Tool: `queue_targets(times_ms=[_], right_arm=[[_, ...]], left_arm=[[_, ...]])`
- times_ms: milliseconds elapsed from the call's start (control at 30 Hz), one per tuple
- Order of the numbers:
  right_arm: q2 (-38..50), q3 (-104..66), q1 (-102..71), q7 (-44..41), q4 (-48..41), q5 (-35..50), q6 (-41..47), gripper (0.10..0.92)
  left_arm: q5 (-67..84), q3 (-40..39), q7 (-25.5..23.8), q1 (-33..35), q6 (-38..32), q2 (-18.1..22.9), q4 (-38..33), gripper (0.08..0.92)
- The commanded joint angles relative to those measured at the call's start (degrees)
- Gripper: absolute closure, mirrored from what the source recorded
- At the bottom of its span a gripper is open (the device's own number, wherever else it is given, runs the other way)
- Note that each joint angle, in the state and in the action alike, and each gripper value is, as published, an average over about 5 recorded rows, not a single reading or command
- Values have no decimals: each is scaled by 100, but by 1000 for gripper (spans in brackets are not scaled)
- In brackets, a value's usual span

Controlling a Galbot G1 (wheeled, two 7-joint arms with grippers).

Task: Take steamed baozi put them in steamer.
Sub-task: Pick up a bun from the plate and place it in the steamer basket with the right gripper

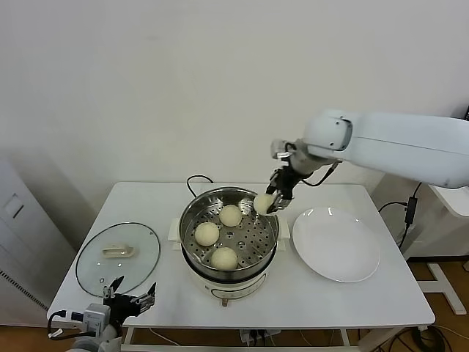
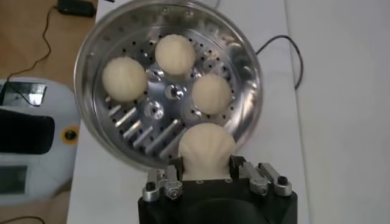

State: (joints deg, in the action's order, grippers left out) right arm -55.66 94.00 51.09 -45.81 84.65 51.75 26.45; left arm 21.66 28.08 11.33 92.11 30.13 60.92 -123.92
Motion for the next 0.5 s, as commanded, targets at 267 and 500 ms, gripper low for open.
queue_targets(times_ms=[267,500], right_arm=[[-449,-103,-840,686,11,84,403,544],[-456,-125,-1115,690,-105,-106,420,549]], left_arm=[[10,-4,-4,-21,1,2,32,177],[12,4,-7,-21,-5,0,55,177]])
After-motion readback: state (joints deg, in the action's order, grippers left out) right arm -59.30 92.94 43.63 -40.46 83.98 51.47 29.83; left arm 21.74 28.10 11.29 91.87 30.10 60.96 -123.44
